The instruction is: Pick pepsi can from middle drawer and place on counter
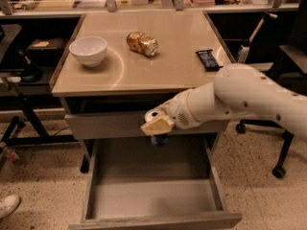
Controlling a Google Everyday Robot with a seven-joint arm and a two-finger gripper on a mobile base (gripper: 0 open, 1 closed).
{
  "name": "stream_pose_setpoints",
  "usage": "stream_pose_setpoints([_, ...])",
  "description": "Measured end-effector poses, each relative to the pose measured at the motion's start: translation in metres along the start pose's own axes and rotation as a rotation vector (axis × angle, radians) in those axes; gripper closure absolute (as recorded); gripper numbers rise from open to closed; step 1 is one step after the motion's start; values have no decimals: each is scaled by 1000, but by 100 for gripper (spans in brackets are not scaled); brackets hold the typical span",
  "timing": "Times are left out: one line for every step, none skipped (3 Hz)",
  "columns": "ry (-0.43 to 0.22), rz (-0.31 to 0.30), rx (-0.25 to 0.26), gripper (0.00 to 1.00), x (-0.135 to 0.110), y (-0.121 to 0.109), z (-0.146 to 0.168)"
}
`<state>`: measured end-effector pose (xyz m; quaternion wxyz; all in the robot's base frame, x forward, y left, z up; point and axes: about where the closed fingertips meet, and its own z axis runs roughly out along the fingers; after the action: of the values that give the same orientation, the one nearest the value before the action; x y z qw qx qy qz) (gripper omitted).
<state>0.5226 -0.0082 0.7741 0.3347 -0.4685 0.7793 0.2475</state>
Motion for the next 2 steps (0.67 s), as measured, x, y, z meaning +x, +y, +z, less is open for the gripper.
stream_pose_setpoints([-2, -4, 2, 100, -3, 0, -3])
stream_pose_setpoints([4, -28, 6, 100, -12, 0, -5])
